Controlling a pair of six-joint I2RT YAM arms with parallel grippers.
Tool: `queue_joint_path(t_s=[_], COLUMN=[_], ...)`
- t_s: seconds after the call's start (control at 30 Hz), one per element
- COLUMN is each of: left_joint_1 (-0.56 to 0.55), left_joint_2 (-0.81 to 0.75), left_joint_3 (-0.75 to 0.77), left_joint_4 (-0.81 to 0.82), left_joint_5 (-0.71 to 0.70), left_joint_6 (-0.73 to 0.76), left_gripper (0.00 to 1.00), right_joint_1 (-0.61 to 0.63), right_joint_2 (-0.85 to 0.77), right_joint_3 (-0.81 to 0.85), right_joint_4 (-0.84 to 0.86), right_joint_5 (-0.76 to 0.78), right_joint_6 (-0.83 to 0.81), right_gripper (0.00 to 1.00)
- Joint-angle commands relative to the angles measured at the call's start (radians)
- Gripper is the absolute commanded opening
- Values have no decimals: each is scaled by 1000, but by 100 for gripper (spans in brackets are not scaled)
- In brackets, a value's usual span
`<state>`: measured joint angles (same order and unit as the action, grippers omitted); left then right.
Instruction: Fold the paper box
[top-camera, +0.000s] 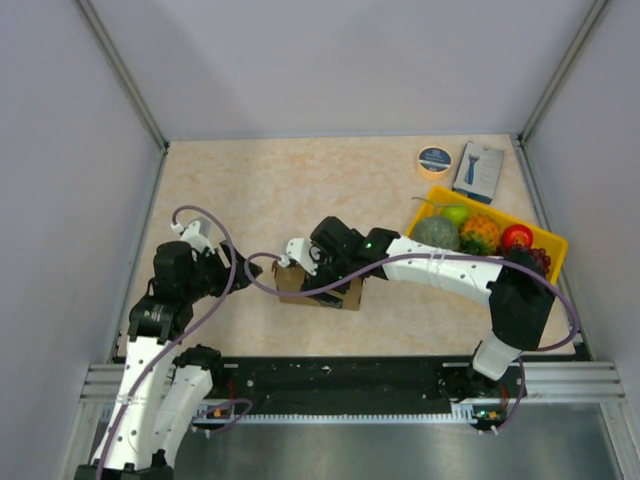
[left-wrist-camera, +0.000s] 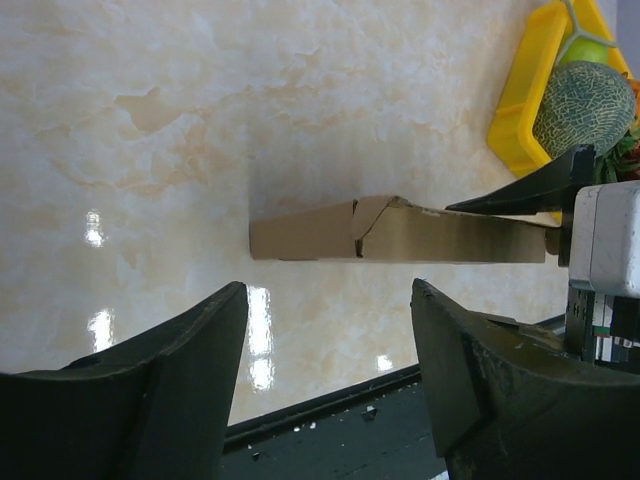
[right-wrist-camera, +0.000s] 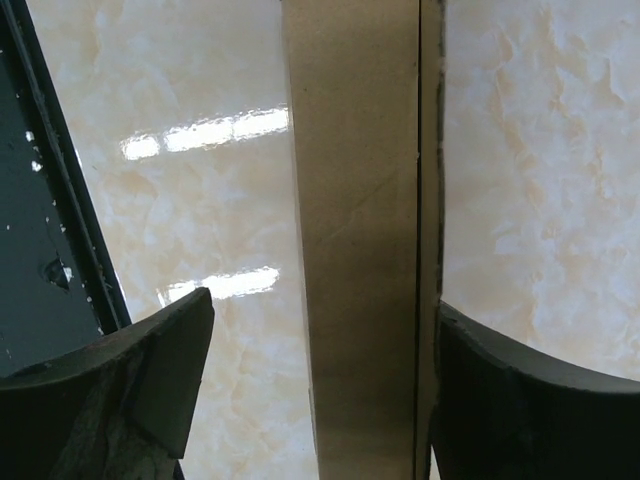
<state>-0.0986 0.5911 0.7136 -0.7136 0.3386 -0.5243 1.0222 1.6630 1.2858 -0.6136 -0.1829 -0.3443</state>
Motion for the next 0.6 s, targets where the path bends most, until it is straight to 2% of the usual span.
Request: queue_joint_path(t_s=[0.0,0.1,0.27,0.33,0.43,0.47,0.57], left_joint_1=[5,4,-21,-51,-120,-134,-171], left_joint_2=[19,32,117,154,217,226,227], left_joint_3=[7,3,20,23,35,29,11], left_joint_4=[63,97,158,172,207,224,310], left_joint_5=[42,60,93,83,10,8,5], left_joint_6=[26,37,70,87,148,162,185], left_gripper=[68,64,49,47,47,48,49], right_joint_1=[-27,-34,-39,-40,-42,-42,-45], right_joint_2=[-6,-6,-2,1,-2,-2,-5], right_joint_3=[47,47,50,50,49,49,47], right_joint_4=[-25,-23,-20,-18,-20,-18,-20], right_joint_5=[-35,-55,-53,-53,-61,-61,-67], right_joint_6=[11,16,7,5,-2,-7,-9], right_gripper=[78,78,73,70,61,56,48])
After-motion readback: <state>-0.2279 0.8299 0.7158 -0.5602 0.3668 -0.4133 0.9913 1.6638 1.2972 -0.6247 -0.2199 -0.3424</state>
